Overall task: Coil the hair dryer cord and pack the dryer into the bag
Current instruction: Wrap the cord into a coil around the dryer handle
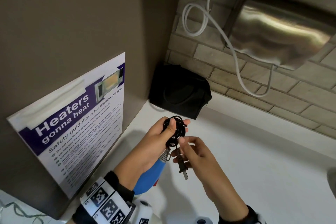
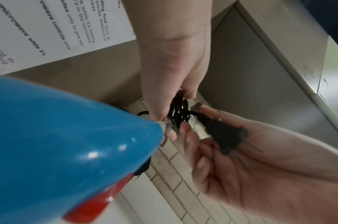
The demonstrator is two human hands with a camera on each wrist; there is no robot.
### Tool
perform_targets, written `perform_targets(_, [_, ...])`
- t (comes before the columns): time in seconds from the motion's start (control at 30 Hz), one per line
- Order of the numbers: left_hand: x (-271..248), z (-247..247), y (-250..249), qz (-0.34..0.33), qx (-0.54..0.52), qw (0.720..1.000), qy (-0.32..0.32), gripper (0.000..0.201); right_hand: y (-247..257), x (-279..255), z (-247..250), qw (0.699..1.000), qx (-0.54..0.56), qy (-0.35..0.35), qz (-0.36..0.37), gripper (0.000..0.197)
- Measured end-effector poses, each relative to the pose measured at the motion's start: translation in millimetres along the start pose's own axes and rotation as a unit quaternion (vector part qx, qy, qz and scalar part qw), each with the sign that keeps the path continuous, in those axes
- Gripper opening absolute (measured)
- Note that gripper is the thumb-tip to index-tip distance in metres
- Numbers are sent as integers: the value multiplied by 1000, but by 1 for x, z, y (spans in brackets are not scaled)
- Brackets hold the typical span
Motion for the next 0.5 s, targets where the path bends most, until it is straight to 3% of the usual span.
perform_targets(0.13, [-4,-5,3,12,-1,999,44,41,9,12,-3,999,-49,-7,8,41])
perform_targets(0.3, [-7,-7,1,-9,110,994,-3,38,16,13,-7,997,-72,-11,8,27])
perform_targets(0.5, [-6,1,-2,-15,69,997,-25,41,16,13,-11,996,-40,82,6,17])
Point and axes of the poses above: each hand's wrist, its own x-axis towards the middle knuckle, its own z-axis out of the back of the hand, y = z × x, the point moved 6 cm from there along x, towards the middle knuckle, and after that the axes turned 8 degrees about y, right-handed, at the moved point
